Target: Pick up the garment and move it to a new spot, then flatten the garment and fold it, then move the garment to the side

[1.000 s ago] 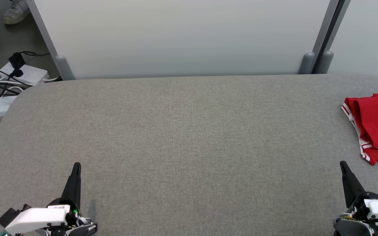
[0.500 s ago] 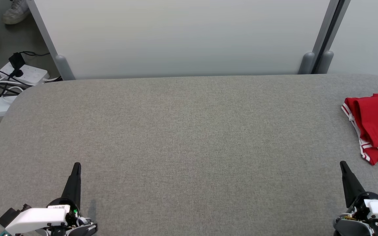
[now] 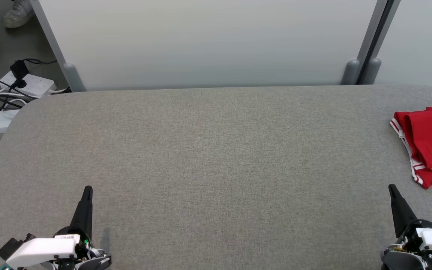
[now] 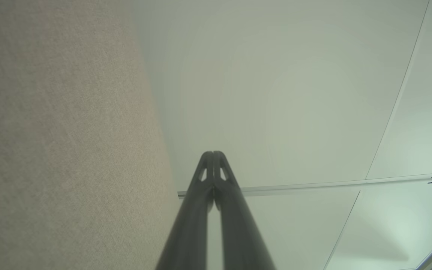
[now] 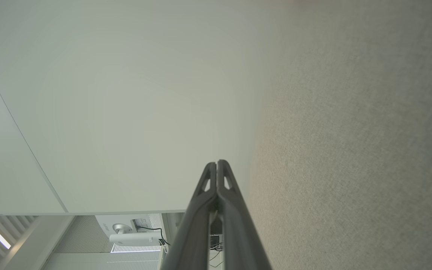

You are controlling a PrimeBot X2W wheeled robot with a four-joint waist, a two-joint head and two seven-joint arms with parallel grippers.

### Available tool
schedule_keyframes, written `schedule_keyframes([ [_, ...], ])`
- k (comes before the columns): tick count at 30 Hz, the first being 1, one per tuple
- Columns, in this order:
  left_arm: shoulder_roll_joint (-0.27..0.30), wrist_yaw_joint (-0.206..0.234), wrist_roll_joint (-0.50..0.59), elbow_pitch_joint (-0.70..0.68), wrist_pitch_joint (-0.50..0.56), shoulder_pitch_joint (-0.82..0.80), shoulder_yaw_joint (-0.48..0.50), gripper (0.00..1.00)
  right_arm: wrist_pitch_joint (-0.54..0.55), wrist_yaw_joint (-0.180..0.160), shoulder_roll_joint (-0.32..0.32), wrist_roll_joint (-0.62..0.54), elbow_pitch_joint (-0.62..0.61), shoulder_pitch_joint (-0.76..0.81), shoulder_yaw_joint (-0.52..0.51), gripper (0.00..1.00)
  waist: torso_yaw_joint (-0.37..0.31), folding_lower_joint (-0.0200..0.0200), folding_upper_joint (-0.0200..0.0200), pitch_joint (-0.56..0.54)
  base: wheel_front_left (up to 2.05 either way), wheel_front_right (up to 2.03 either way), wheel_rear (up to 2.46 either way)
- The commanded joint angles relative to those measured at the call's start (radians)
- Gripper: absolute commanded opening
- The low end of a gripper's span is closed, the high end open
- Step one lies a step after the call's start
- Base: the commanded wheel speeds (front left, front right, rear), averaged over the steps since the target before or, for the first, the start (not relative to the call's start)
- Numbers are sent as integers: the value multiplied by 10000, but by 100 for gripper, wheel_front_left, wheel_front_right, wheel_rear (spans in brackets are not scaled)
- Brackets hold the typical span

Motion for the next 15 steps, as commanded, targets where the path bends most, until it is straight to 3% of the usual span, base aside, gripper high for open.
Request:
schedule_keyframes([
  [1,83,-84,-36,-233,62,-534,330,0,76,46,-104,115,-272,-353,158,0,0,0,0,0,0,0,0],
  [15,83,-84,-36,-233,62,-534,330,0,76,46,-104,115,-272,-353,159,0,0,0,0,0,0,0,0],
])
